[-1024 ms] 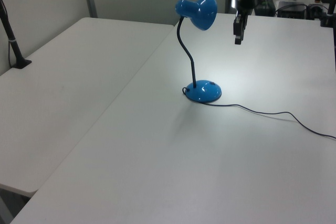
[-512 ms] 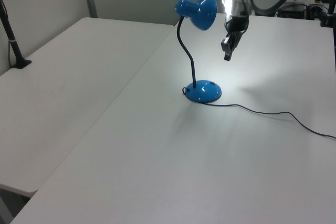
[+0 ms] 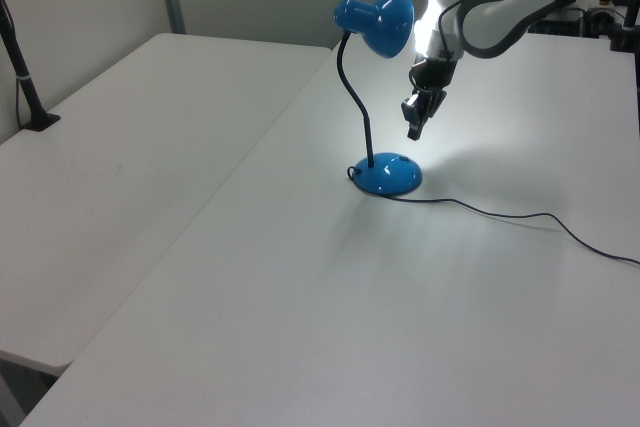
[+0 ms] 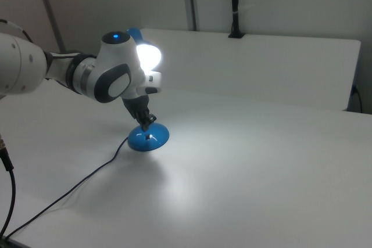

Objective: Turn off the lamp
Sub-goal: 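Move the gripper down toward the switch on the blue lamp base, then press the switch on the lamp base with the gripper fingertips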

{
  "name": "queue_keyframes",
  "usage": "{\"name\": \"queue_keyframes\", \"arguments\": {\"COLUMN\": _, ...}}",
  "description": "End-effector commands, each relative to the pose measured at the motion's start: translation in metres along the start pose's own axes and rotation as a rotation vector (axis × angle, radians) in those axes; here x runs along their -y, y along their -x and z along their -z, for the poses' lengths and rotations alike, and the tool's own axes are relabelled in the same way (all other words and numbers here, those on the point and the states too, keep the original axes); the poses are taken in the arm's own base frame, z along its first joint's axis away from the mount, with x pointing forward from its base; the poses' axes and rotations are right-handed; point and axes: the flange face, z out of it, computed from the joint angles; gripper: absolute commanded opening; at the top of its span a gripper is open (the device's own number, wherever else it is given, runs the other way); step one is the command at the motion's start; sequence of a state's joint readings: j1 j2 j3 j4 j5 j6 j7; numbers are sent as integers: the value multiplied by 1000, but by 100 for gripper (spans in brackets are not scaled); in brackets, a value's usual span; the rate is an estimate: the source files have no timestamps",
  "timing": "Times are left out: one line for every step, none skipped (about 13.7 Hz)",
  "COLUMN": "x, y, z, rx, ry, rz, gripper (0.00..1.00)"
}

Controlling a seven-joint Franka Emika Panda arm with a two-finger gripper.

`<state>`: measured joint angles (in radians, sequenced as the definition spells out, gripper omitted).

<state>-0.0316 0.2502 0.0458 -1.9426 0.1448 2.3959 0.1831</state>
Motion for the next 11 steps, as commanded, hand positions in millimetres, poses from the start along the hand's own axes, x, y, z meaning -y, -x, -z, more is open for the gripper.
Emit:
{"name": "queue_keyframes", "arguments": {"x": 10, "y": 4, "z": -20, "rx": 4, "ry": -13, "rz": -18, "gripper": 0}}
{"name": "queue_keyframes", "arguments": {"x": 9, "y": 4, "z": -24, "rx": 10, "ry": -12, "rz": -19, "gripper": 0}}
{"name": "queue_keyframes", "arguments": {"x": 9, "y": 4, "z": -27, "rx": 13, "ry": -11, "rz": -18, "gripper": 0}}
{"name": "queue_keyframes", "arguments": {"x": 9, "y": 4, "z": -27, "rx": 13, "ry": -11, "rz": -18, "gripper": 0}}
{"name": "queue_keyframes", "arguments": {"x": 9, "y": 4, "z": -28, "rx": 14, "ry": -10, "rz": -18, "gripper": 0}}
{"name": "queue_keyframes", "arguments": {"x": 9, "y": 4, "z": -29, "rx": 16, "ry": -10, "rz": -19, "gripper": 0}}
{"name": "queue_keyframes", "arguments": {"x": 7, "y": 4, "z": -33, "rx": 21, "ry": -8, "rz": -21, "gripper": 0}}
{"name": "queue_keyframes", "arguments": {"x": 7, "y": 4, "z": -33, "rx": 21, "ry": -8, "rz": -21, "gripper": 0}}
{"name": "queue_keyframes", "arguments": {"x": 6, "y": 4, "z": -33, "rx": 21, "ry": -8, "rz": -23, "gripper": 0}}
{"name": "queue_keyframes", "arguments": {"x": 6, "y": 3, "z": -33, "rx": 15, "ry": -9, "rz": -23, "gripper": 0}}
{"name": "queue_keyframes", "arguments": {"x": 5, "y": 1, "z": -36, "rx": 1, "ry": -11, "rz": -25, "gripper": 0}}
